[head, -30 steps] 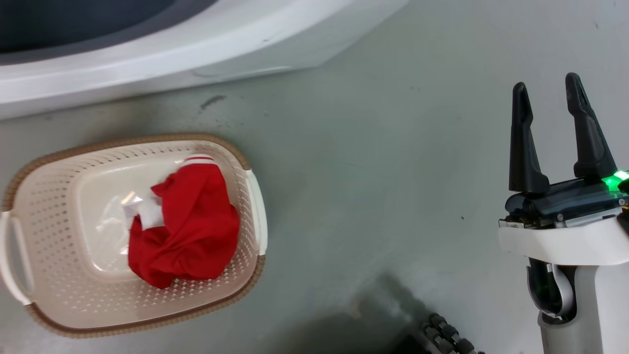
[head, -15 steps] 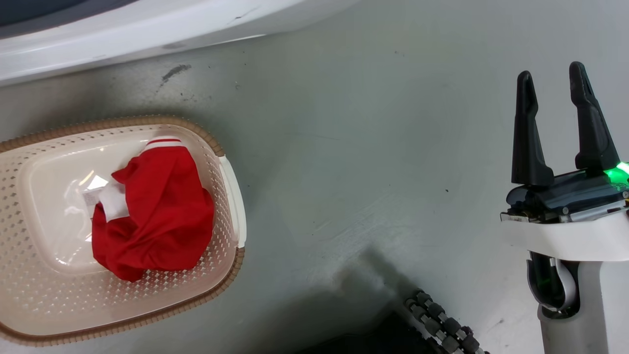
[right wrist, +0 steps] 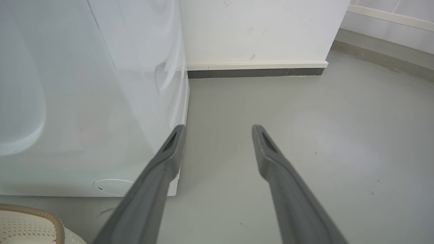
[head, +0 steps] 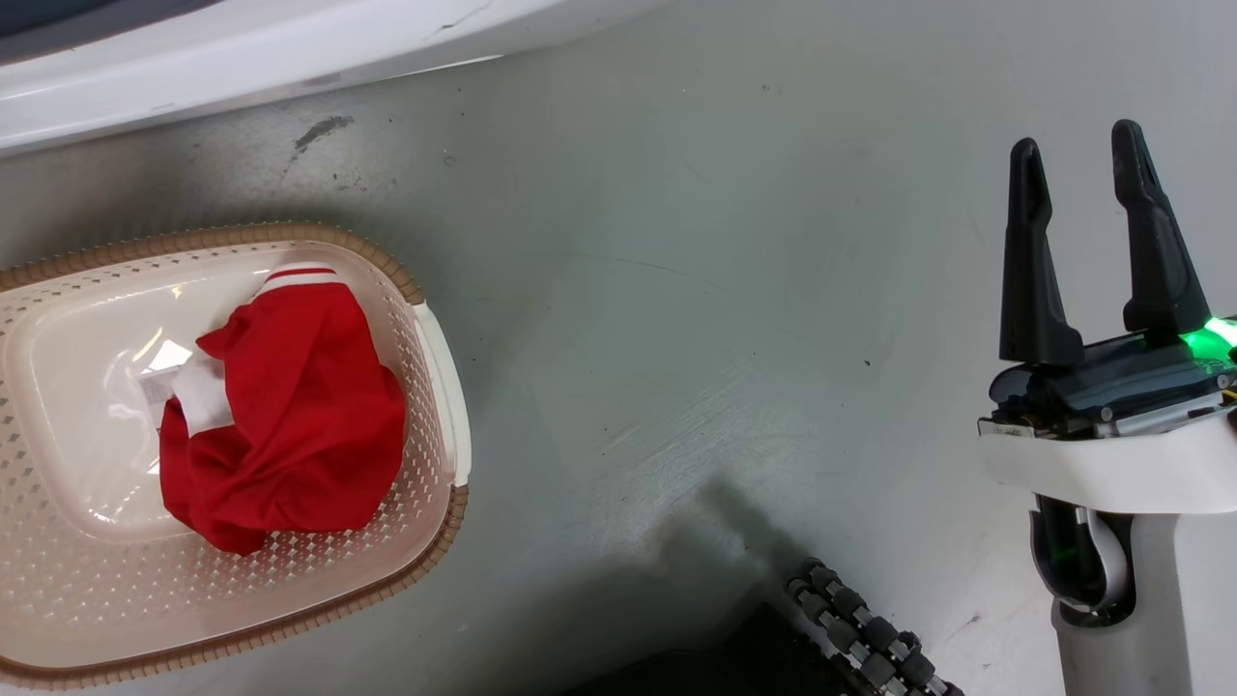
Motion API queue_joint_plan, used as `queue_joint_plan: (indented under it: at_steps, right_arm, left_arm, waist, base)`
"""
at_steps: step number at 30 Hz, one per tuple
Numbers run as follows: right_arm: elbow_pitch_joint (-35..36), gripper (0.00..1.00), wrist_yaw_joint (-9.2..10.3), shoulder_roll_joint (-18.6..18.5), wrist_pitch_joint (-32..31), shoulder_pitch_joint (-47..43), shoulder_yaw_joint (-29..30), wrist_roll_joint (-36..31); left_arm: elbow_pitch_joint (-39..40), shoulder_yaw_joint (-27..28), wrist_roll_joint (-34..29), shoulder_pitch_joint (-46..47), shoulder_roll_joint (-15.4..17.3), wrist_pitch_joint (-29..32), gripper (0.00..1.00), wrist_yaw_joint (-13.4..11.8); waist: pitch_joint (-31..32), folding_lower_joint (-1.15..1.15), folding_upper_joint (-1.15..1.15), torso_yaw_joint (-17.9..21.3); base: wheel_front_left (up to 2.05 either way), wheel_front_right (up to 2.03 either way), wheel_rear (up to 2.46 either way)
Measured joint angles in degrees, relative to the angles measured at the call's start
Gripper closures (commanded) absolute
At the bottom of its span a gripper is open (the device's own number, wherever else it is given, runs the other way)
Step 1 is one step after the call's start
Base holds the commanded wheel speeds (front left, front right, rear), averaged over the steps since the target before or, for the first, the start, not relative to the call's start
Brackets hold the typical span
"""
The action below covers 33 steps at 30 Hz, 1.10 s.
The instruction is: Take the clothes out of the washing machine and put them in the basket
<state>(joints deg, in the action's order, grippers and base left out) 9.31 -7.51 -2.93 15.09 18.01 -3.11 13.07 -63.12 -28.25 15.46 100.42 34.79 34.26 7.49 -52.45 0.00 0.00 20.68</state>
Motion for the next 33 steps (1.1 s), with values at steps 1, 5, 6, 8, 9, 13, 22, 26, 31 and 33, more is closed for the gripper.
queue_joint_plan:
  at_steps: [1,5,6,8,9,13,22,26,31,33]
  right_arm:
    - [0.0,0.00,0.00,0.0,0.0,0.0,-0.1,0.0]
    - [-0.2,0.00,0.00,0.0,0.0,0.3,-0.4,0.0]
    - [-0.2,0.00,0.00,0.0,0.0,0.3,-0.4,0.0]
    - [-0.4,0.00,0.00,0.0,0.0,0.3,-0.3,-0.3]
    - [-0.4,0.00,0.00,0.0,0.0,0.3,-0.2,-0.6]
    - [-0.8,0.00,0.00,0.0,0.0,0.2,0.4,-1.6]
    - [-1.8,0.00,0.00,0.0,0.0,-1.4,1.4,-5.2]
    - [-2.3,0.00,0.00,0.0,0.0,-2.9,1.8,-6.6]
    - [-2.8,0.00,0.00,0.0,0.0,-5.1,1.7,-8.2]
    - [-3.1,0.00,0.00,0.0,0.0,-5.8,1.6,-8.6]
  left_arm:
    - [0.0,-0.3,0.0,0.1,0.1,-0.7,1.00,0.0]
    - [-0.7,-1.0,0.0,0.6,0.5,-4.2,1.00,0.0]
    - [-1.0,-1.2,0.0,0.6,0.6,-5.3,1.00,0.0]
    - [-1.6,-1.6,0.2,0.1,0.5,-7.4,1.00,0.0]
    - [-1.8,-1.6,0.7,-0.4,0.2,-8.7,1.00,0.0]
    - [-2.2,-2.4,2.1,-2.0,-1.7,-14.0,1.00,0.0]
    - [-3.0,-3.9,6.7,-10.8,-7.2,-27.7,1.00,0.0]
    - [-3.1,-4.7,8.5,-16.0,-9.8,-32.9,1.00,0.0]
    - [-2.3,-5.4,10.6,-22.9,-12.8,-39.6,1.00,0.0]
    - [-2.0,-5.3,11.7,-25.6,-13.8,-42.3,1.00,0.0]
  waist:
    - [0.0,0.00,0.00,0.0]
    - [0.6,0.00,0.00,-0.1]
    - [0.9,0.00,0.00,-0.2]
    - [1.6,0.00,0.00,-0.4]
    - [2.1,0.00,0.00,-0.6]
    - [4.3,0.00,0.00,-1.6]
    - [11.7,0.00,0.00,-5.2]
    - [15.5,0.00,0.00,-7.1]
    - [20.3,0.00,0.00,-9.4]
    - [22.2,0.00,0.00,-10.2]
  base:
    - [0.00,0.00,0.00]
    - [0.00,0.00,0.00]
    - [0.00,0.00,0.00]
    - [0.00,0.00,0.00]
    - [0.00,0.00,0.00]
    - [0.00,0.00,0.00]
    - [0.00,0.00,0.00]
    - [0.00,0.00,0.00]
    - [0.00,0.00,0.00]
    - [0.00,0.00,0.00]
